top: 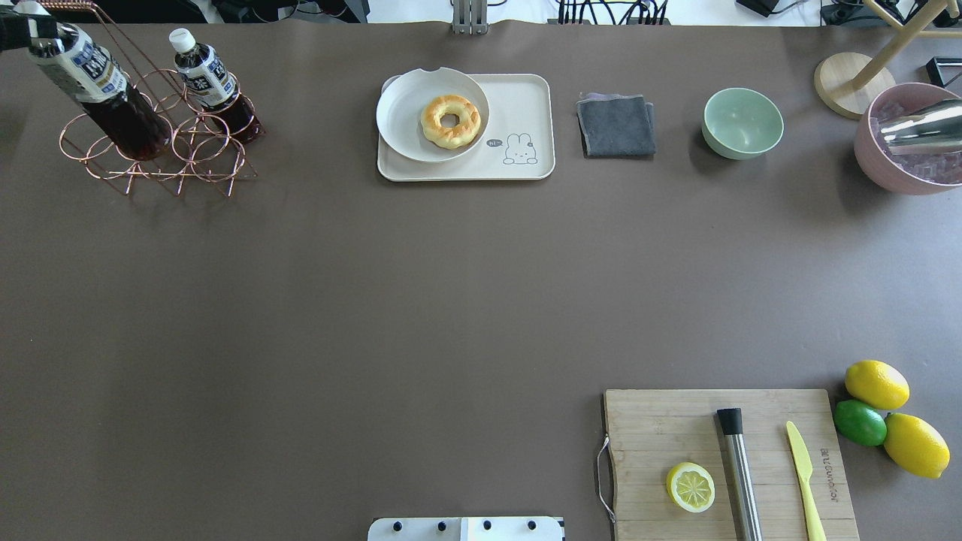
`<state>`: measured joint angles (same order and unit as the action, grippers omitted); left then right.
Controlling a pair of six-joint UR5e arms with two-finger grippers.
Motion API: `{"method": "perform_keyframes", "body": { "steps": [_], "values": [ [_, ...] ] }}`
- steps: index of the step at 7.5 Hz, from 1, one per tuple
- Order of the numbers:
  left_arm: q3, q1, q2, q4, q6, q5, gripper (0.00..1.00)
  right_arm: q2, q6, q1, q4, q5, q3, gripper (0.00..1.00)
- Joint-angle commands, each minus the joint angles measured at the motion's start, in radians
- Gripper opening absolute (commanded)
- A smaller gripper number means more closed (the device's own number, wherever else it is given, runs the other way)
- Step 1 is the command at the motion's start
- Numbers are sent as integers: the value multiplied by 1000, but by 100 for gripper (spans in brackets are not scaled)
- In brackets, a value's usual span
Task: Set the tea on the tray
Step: 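Lift the tea bottle out of the rack with the left gripper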
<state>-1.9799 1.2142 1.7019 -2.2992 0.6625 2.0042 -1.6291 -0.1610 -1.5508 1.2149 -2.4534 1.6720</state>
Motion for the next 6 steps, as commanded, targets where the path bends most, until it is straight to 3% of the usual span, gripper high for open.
{"method": "perform_keyframes", "body": {
  "steps": [1, 3, 6],
  "values": [
    [-71, -195, 11, 1, 55, -106, 0, 0, 0, 0, 0, -1, 0, 100],
    [-66, -405, 100, 4, 89, -296, 0, -1, -2, 0, 0, -2, 0, 100],
    [-50, -817, 333, 211, 114, -739, 0, -5, -2, 0, 0, -2, 0, 100]
  ]
}}
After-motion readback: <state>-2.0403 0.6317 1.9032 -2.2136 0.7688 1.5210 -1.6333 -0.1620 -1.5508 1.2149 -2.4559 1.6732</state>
